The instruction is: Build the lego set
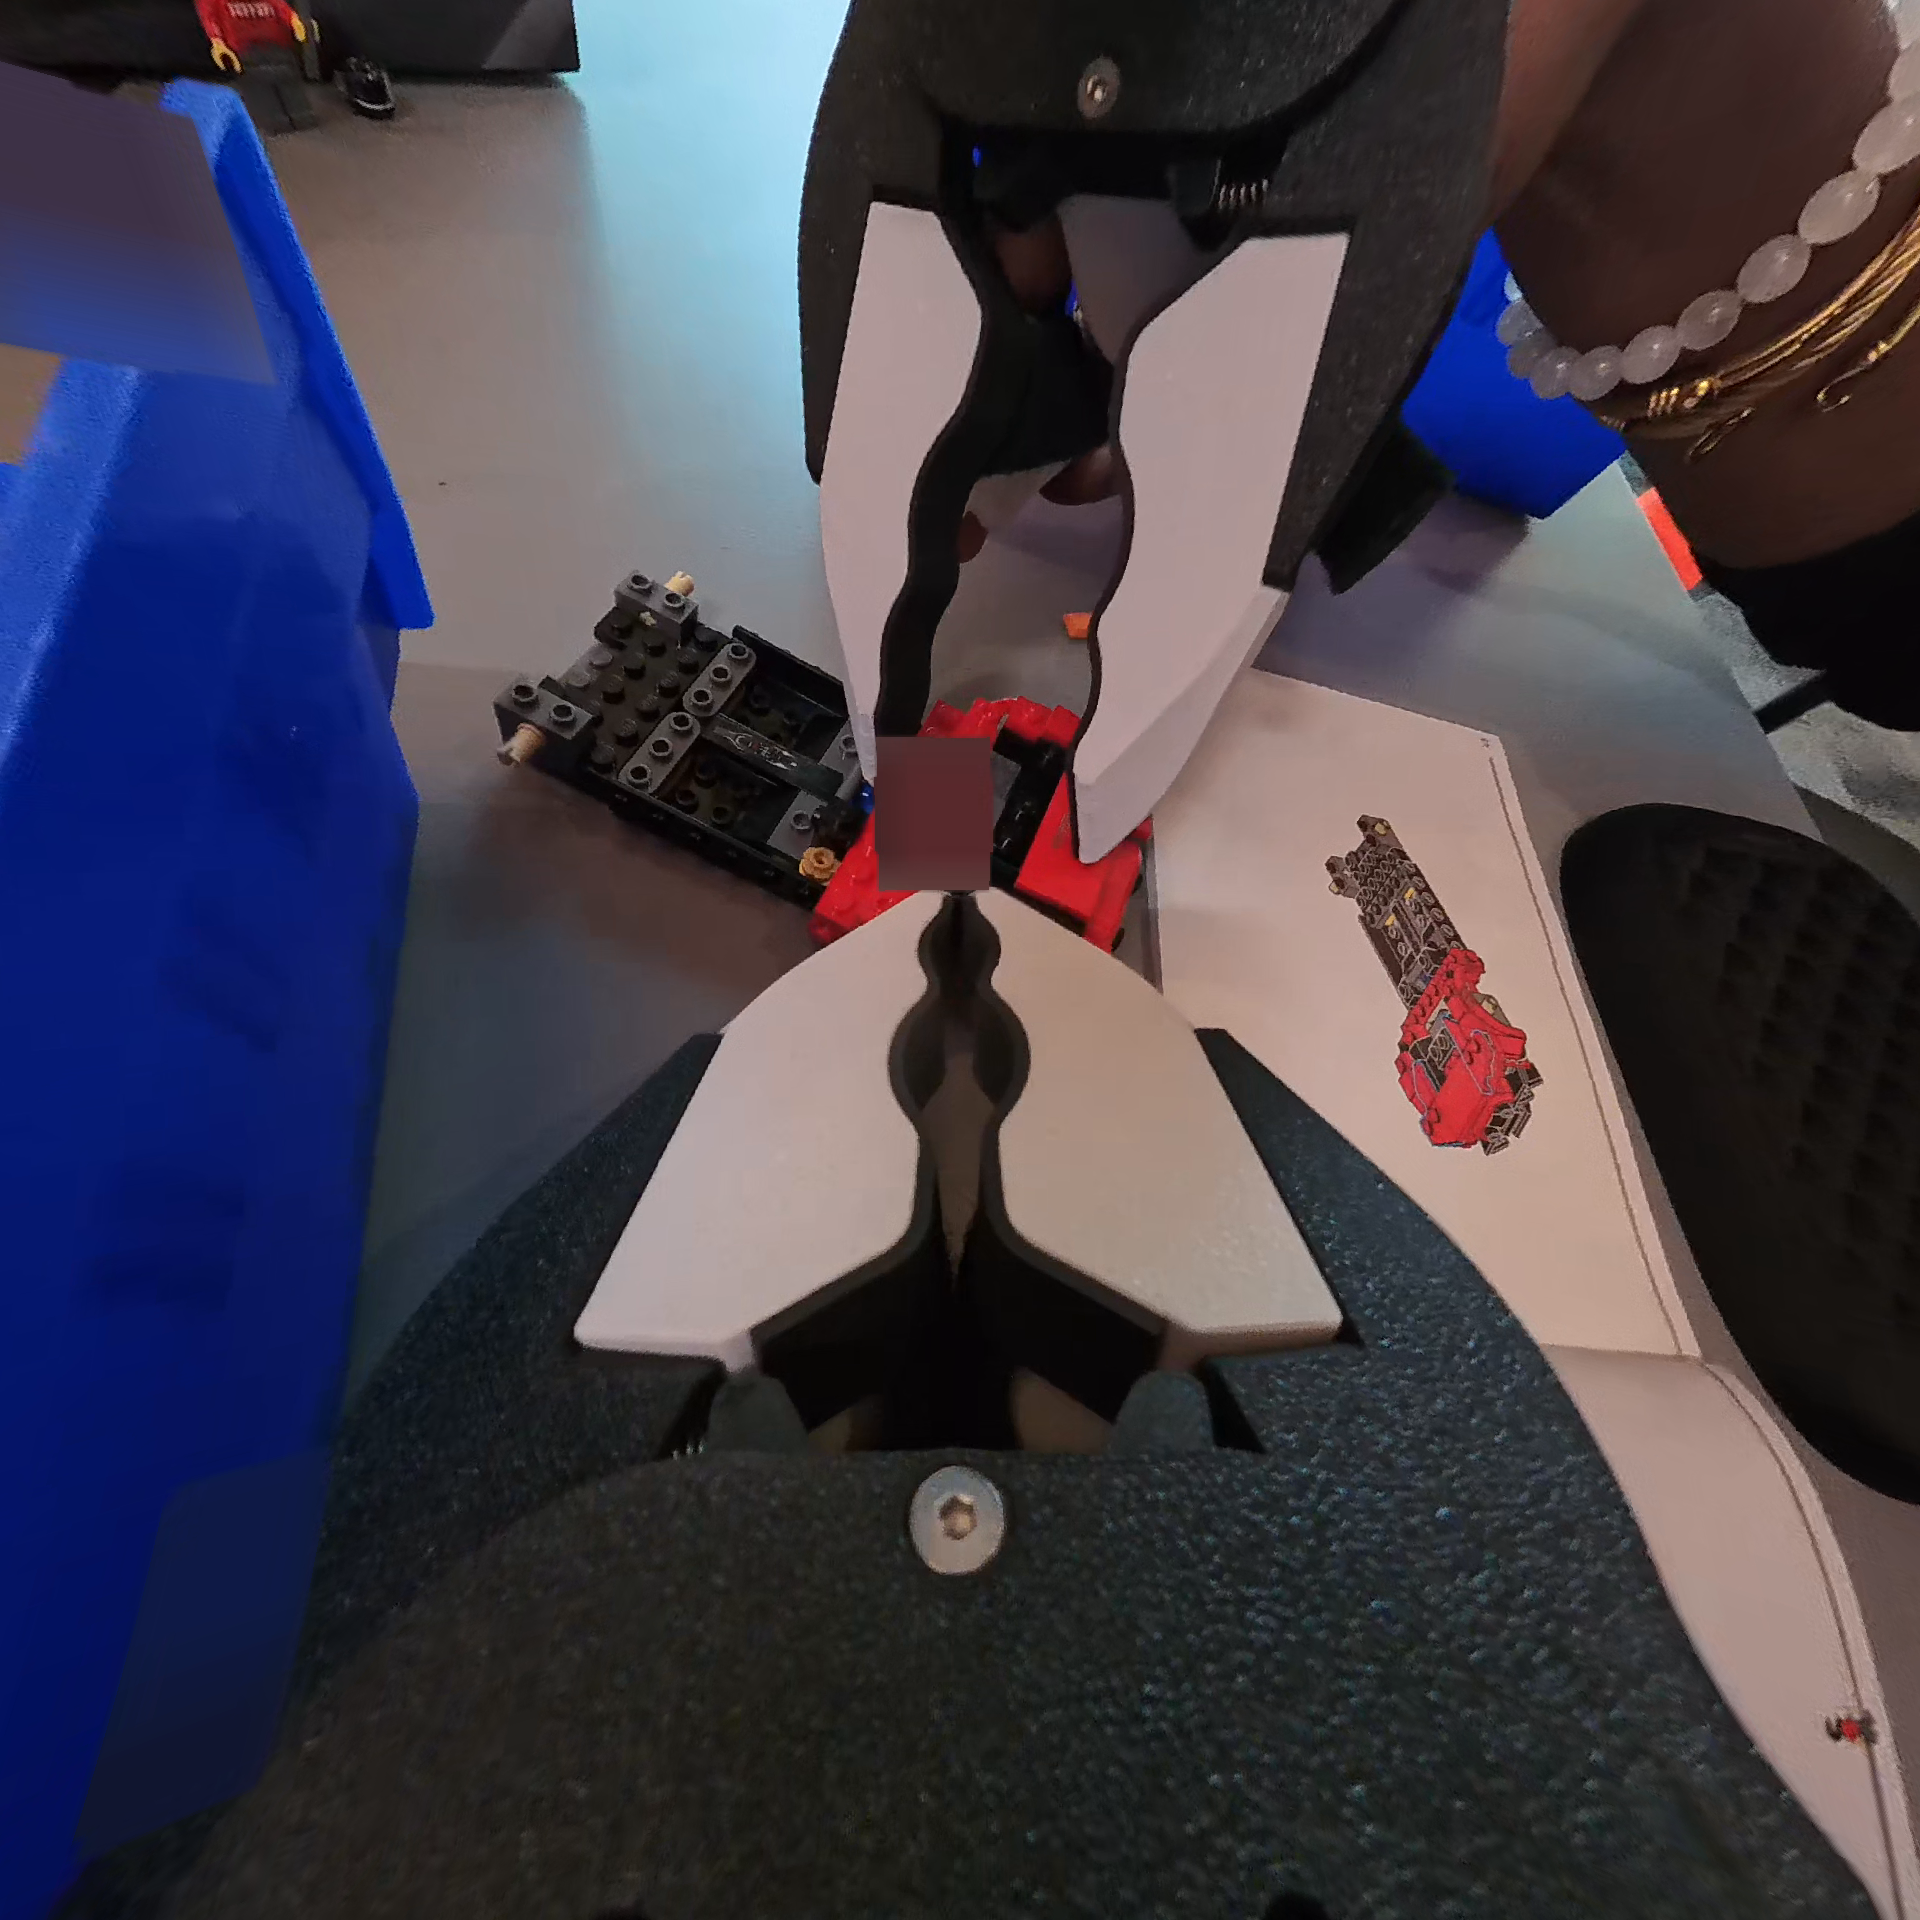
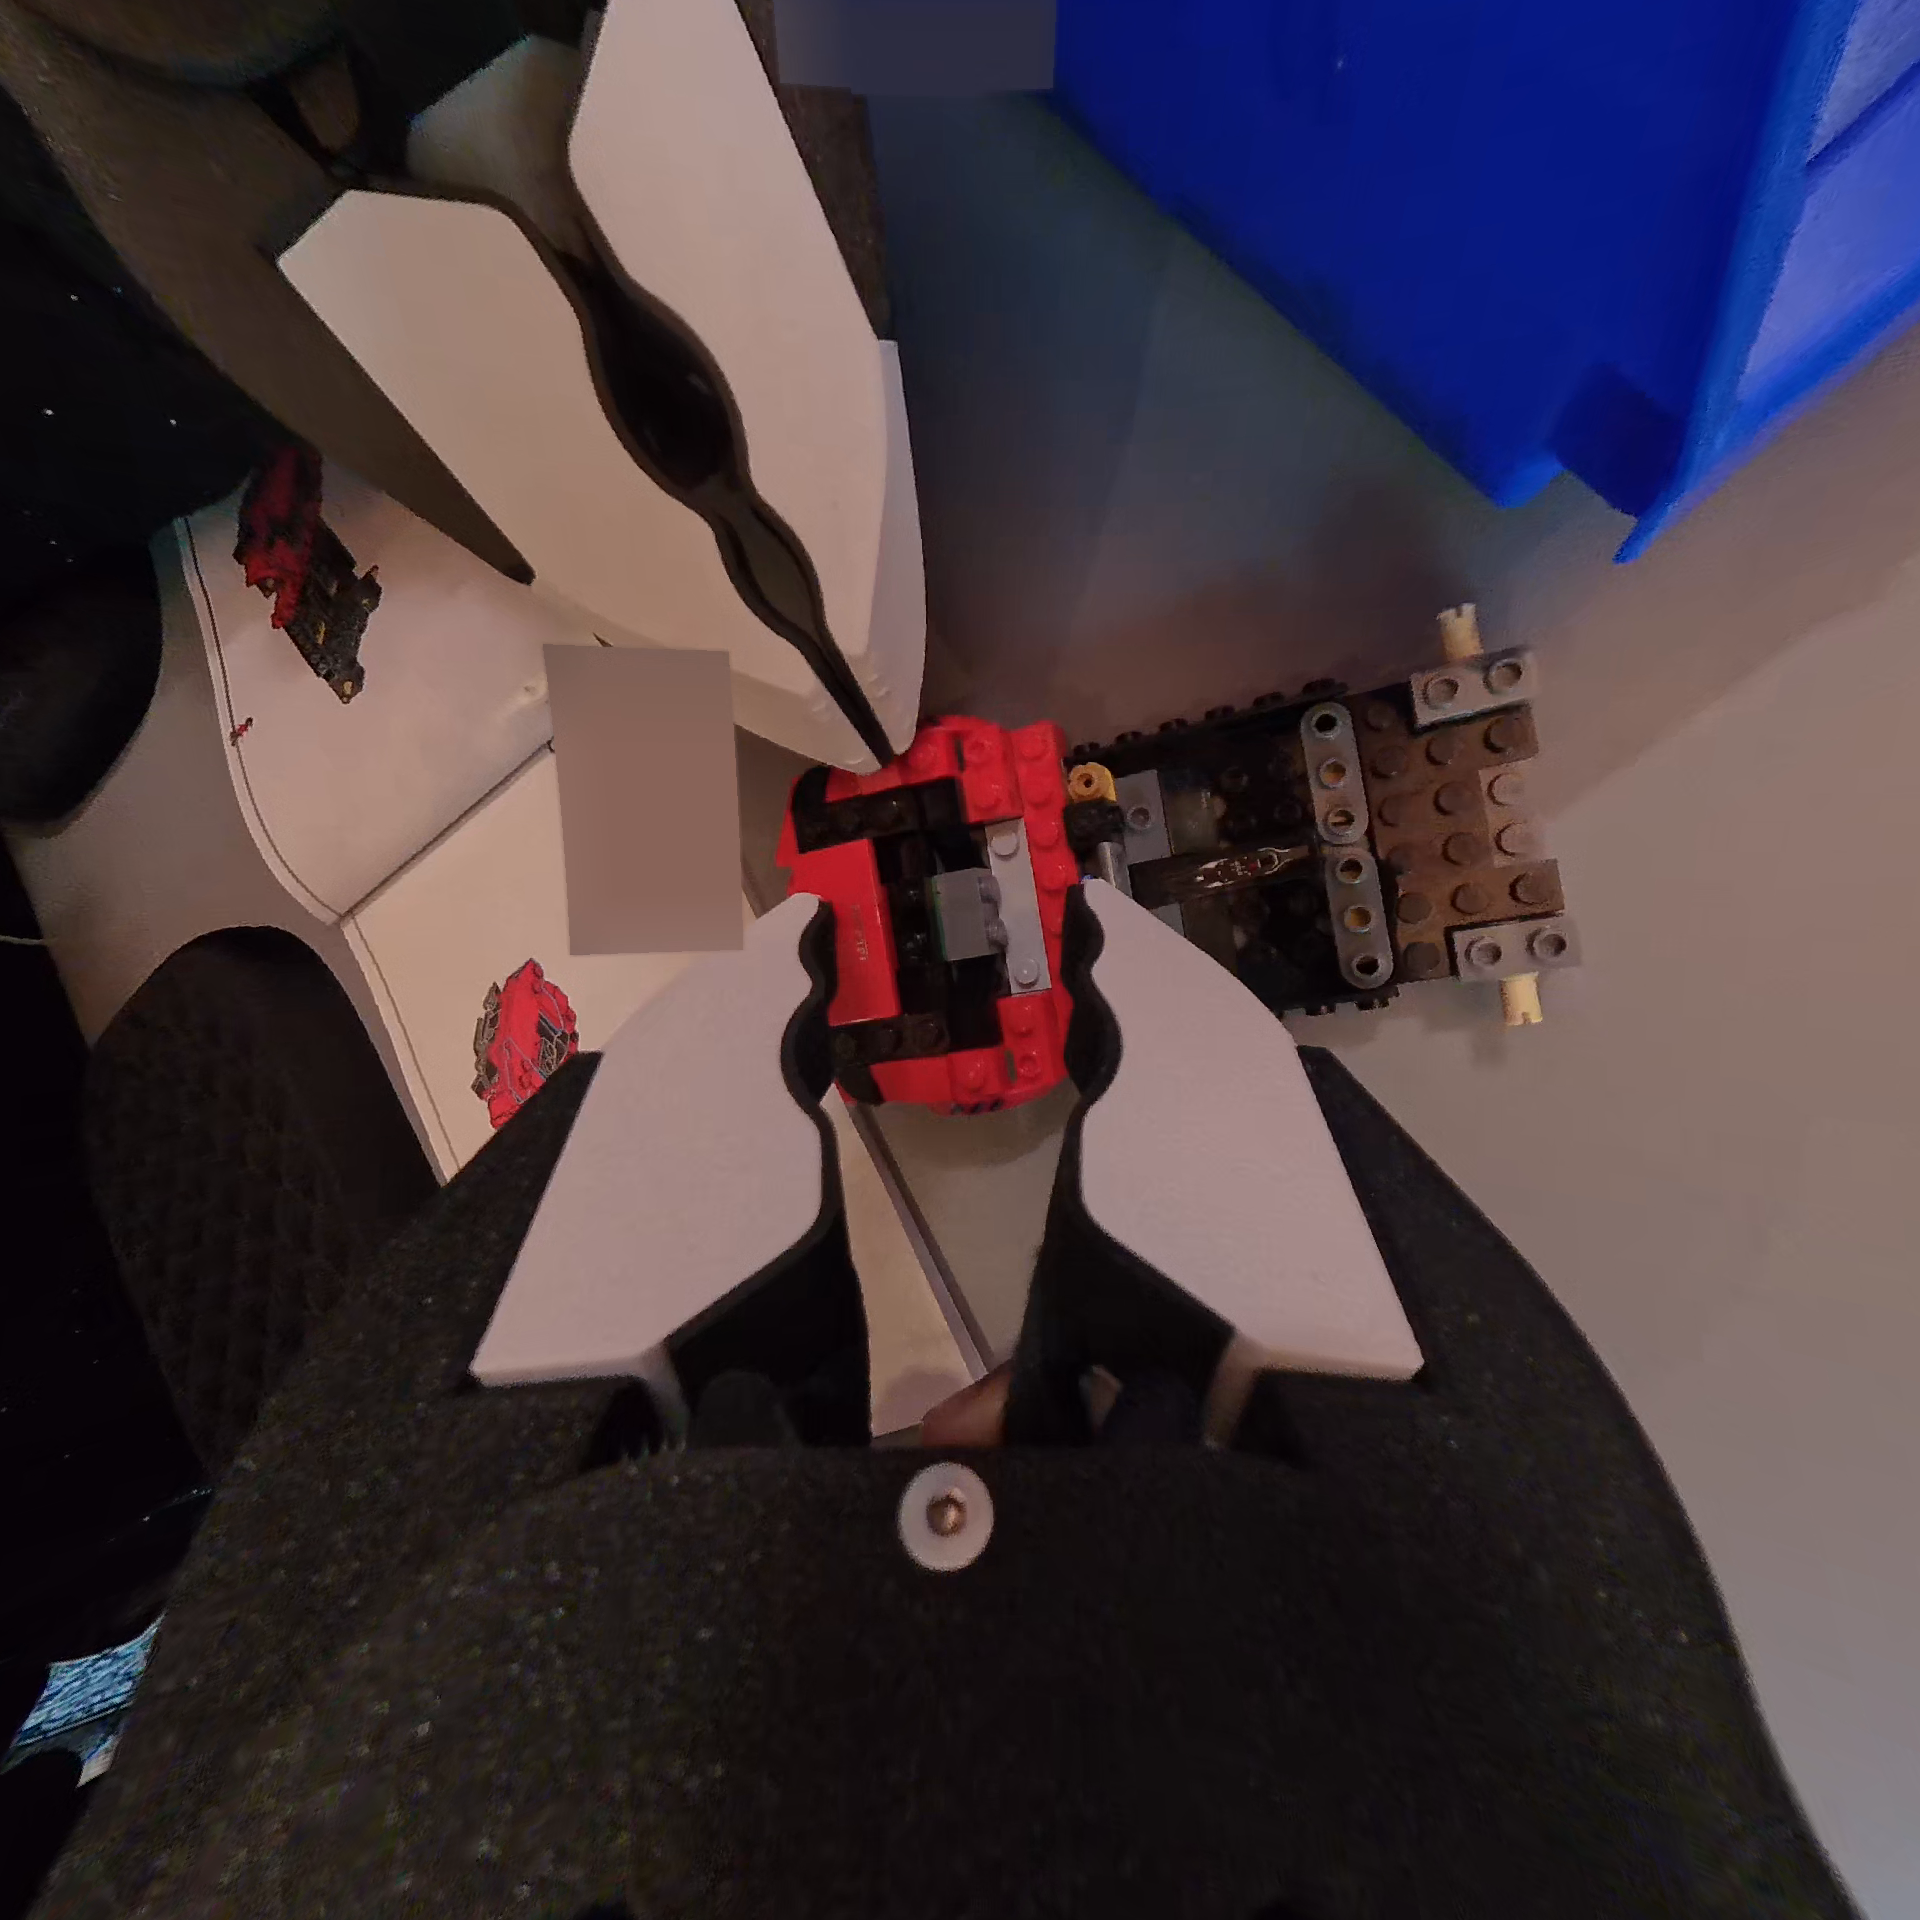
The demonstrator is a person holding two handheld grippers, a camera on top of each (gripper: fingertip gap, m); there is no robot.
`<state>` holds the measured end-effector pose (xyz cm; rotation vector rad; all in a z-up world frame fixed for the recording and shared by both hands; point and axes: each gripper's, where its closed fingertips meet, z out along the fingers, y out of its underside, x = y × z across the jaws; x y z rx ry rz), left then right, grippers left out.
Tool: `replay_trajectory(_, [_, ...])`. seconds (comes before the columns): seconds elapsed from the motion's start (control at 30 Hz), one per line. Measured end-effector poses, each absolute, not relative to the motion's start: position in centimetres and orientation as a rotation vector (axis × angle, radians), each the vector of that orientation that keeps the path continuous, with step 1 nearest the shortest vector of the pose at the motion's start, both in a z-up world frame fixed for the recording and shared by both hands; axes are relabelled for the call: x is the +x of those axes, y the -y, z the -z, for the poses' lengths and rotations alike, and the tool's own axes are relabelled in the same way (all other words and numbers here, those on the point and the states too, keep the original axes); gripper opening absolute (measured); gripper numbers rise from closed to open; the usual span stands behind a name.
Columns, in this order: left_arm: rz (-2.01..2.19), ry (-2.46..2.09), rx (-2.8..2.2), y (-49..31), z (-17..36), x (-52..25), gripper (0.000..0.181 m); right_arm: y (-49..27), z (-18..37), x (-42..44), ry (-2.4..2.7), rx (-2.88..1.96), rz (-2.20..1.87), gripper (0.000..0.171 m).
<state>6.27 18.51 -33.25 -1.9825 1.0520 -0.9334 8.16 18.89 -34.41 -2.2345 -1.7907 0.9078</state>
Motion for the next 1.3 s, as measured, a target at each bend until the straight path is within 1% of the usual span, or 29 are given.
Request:
replay_trajectory(0.6, [0.667,-1.325,-1.733,-17.8,33.3,6.7,0.0,-18.6,34.4,7.9,1.785,-2.213,-0.919,0.041])
replay_trajectory(0.77, [0.686,-1.212,-1.67,-18.7,30.5,5.7,0.0,-18.5,34.4,7.9,1.785,-2.205,-0.918,0.042])
replay_trajectory(0.9, [0.646,-1.294,-1.714,-18.3,32.1,6.0,0.0,-18.5,34.4,7.9,1.799,-2.21,-0.904,0.042])
replay_trajectory(1.3, [0.616,-1.341,-1.779,-18.1,33.8,5.5,0.0,-18.4,34.4,7.9,1.796,-2.216,-0.902,0.042])
